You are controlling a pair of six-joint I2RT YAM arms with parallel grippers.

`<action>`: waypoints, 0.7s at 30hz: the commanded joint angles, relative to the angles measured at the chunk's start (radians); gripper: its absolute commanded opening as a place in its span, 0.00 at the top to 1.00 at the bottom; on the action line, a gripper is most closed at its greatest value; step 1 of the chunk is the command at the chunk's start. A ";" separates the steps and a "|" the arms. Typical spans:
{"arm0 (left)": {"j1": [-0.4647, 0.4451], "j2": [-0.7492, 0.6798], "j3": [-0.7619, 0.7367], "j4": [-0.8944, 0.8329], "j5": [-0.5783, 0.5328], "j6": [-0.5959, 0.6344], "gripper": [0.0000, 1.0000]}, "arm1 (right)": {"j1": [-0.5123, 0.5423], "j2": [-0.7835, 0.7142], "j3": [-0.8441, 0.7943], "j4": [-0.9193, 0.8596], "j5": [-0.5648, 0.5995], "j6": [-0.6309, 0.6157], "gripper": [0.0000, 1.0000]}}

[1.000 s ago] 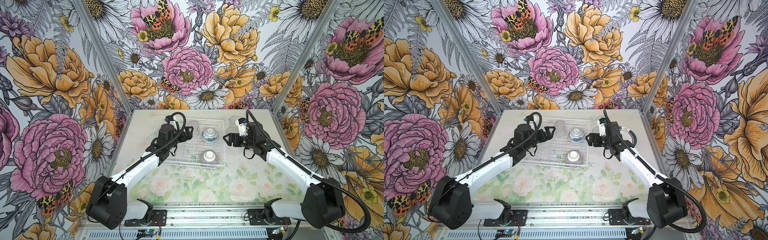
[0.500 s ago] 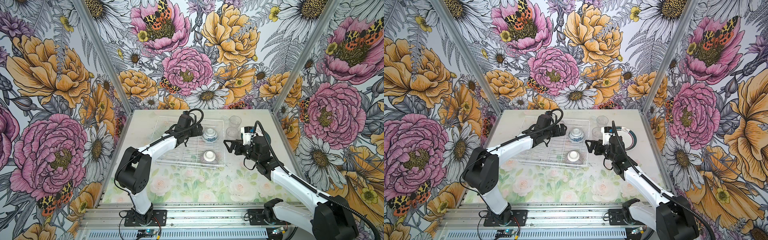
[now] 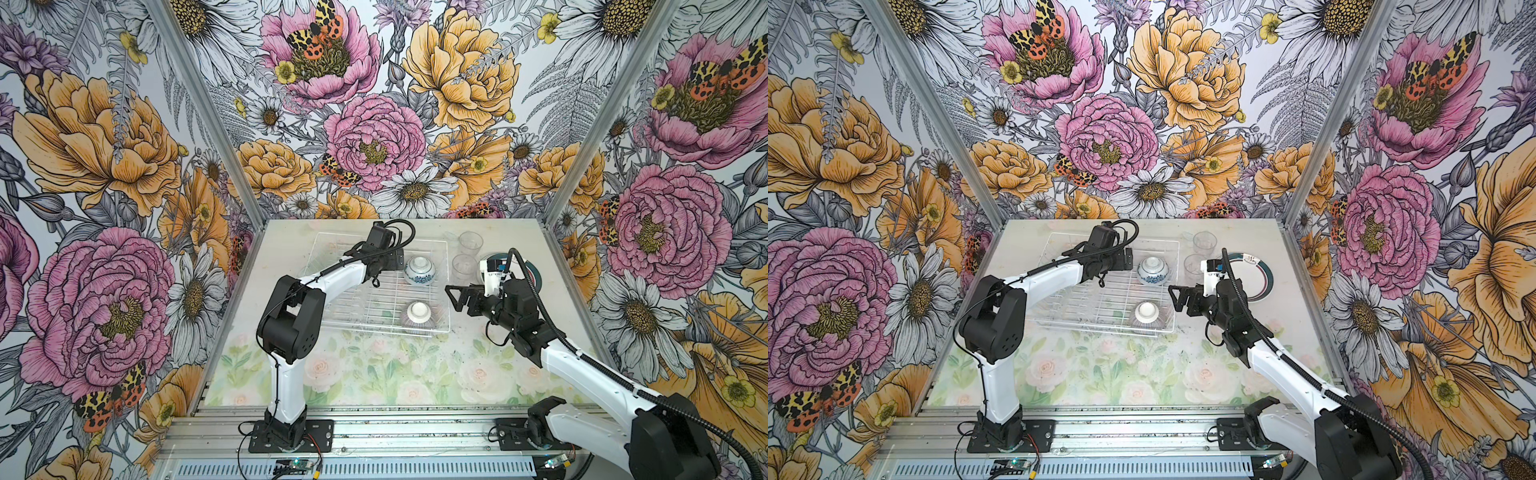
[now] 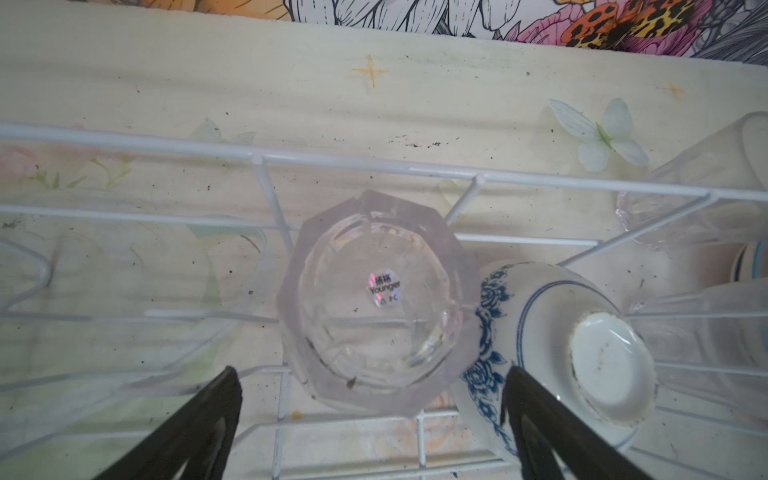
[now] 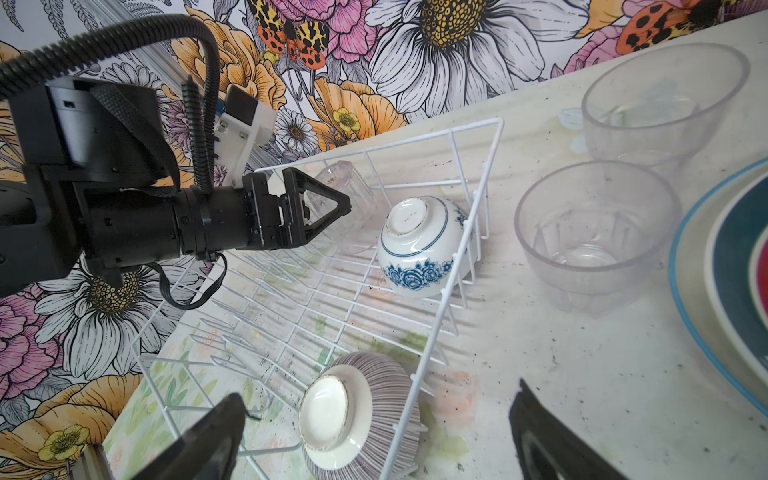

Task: Unload the mixed dishes from the dish rack
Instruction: 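Grasp another clear glass in the rack with the left gripper while the right gripper approaches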

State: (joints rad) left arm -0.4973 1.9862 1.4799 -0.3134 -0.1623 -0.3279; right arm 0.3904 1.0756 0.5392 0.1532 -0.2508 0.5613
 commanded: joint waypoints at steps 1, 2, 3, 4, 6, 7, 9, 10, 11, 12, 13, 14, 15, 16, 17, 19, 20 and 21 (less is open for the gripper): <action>0.012 0.036 0.059 -0.030 -0.040 0.040 0.01 | 0.012 -0.027 -0.019 0.035 0.030 0.011 0.00; 0.013 0.048 0.076 -0.037 -0.040 0.047 0.01 | 0.013 -0.030 -0.023 0.031 0.035 0.011 0.01; 0.013 0.057 0.088 -0.042 -0.039 0.052 0.01 | 0.014 -0.034 -0.026 0.028 0.038 0.009 0.01; 0.012 0.068 0.100 -0.045 -0.063 0.057 0.01 | 0.014 -0.037 -0.028 0.026 0.042 0.009 0.00; 0.012 0.089 0.130 -0.058 -0.082 0.066 0.02 | 0.014 -0.043 -0.032 0.023 0.044 0.008 0.01; 0.013 0.101 0.143 -0.064 -0.086 0.071 0.04 | 0.015 -0.046 -0.034 0.023 0.046 0.008 0.01; 0.011 0.117 0.162 -0.073 -0.089 0.080 0.08 | 0.015 -0.052 -0.038 0.022 0.047 0.011 0.00; 0.010 0.125 0.169 -0.075 -0.093 0.084 0.08 | 0.015 -0.055 -0.038 0.020 0.048 0.011 0.01; 0.009 0.130 0.174 -0.076 -0.102 0.087 0.08 | 0.015 -0.058 -0.039 0.018 0.051 0.012 0.01; 0.008 0.134 0.180 -0.076 -0.111 0.087 0.10 | 0.015 -0.061 -0.039 0.016 0.051 0.012 0.01; 0.007 0.141 0.185 -0.078 -0.118 0.088 0.13 | 0.015 -0.064 -0.040 0.013 0.050 0.012 0.01; 0.006 0.143 0.189 -0.078 -0.121 0.088 0.16 | 0.015 -0.067 -0.041 0.012 0.048 0.010 0.01; 0.006 0.143 0.191 -0.077 -0.120 0.088 0.21 | 0.015 -0.069 -0.039 0.010 0.044 0.011 0.00; 0.004 0.139 0.191 -0.077 -0.117 0.087 0.27 | 0.015 -0.071 -0.038 0.005 0.040 0.011 0.01; 0.001 0.131 0.187 -0.076 -0.115 0.085 0.30 | 0.016 -0.074 -0.036 0.003 0.035 0.009 0.01; -0.005 0.100 0.173 -0.076 -0.120 0.086 0.33 | 0.015 -0.083 -0.037 0.004 0.030 0.012 0.01; -0.007 0.082 0.165 -0.076 -0.123 0.086 0.35 | 0.017 -0.086 -0.038 0.003 0.030 0.014 0.01; -0.008 0.059 0.151 -0.075 -0.123 0.086 0.36 | 0.017 -0.088 -0.039 0.003 0.031 0.015 0.00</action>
State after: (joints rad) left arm -0.5003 2.1139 1.6428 -0.3817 -0.2550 -0.2459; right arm 0.4004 1.0119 0.5102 0.1543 -0.2211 0.5621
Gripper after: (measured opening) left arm 0.709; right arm 0.995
